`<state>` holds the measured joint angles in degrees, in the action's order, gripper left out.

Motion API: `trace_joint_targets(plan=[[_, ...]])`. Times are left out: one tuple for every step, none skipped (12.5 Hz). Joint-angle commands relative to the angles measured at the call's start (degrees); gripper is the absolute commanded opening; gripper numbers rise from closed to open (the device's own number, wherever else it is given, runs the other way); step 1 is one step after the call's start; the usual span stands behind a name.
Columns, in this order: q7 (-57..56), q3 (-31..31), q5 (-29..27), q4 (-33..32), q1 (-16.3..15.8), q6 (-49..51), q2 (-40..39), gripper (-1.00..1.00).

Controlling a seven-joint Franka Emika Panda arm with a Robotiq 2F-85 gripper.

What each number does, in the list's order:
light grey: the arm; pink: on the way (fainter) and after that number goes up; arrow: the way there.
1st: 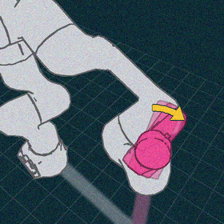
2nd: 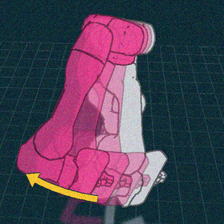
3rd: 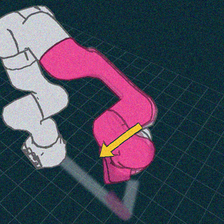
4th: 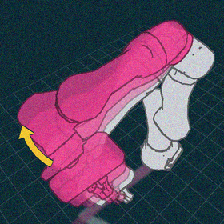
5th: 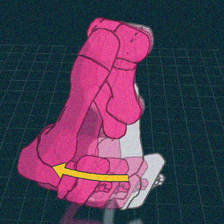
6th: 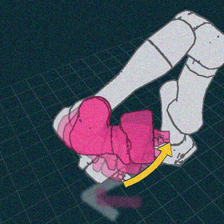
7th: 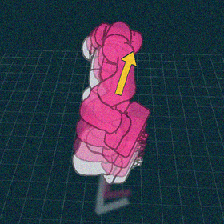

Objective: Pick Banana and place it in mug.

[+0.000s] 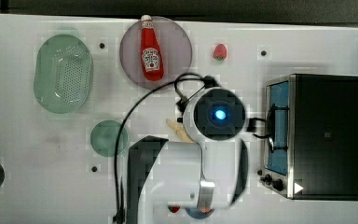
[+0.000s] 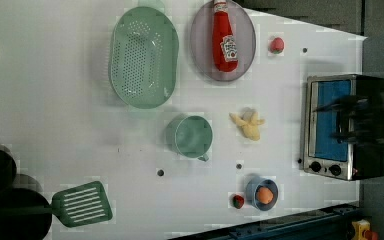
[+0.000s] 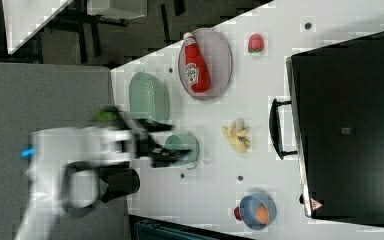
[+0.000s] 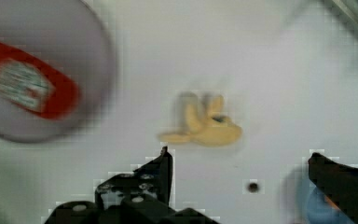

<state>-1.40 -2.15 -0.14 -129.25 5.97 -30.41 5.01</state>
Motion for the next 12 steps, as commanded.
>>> trace_joint_targets(plan=[[-12.0,-1.09,-0.66,-6.0,0.59,-7.92,-4.27,1.0],[-14.7,-1.09,-0.65,-7.22,0.59,-11.25,-6.3,1.0],[-17.19,-1.07,-0.66,-8.25,0.6,-14.53,-8.34,1.0],[-19.55,-1.07,-0.66,-9.08,0.6,-17.74,-10.39,1.0],[-21.74,-1.08,-0.66,-9.67,0.6,-20.78,-12.5,1.0],[-23.12,-1.08,-0.66,-10.17,0.6,-23.95,-14.6,1.0],[-23.31,-1.1,-0.66,-10.56,0.59,-26.68,-16.62,1.0],[-23.3,-1.18,-0.66,-10.77,0.58,-29.17,-18.55,1.0],[-23.3,-1.17,-0.66,-10.81,0.57,-31.5,-20.54,1.0],[-23.3,-1.08,-0.66,-10.84,0.59,-32.74,-22.0,1.0],[-23.28,-1.14,-0.66,-10.83,0.58,-33.62,-23.21,1.0],[-23.27,-1.12,-0.66,-10.82,0.58,-34.18,-24.28,1.0]])
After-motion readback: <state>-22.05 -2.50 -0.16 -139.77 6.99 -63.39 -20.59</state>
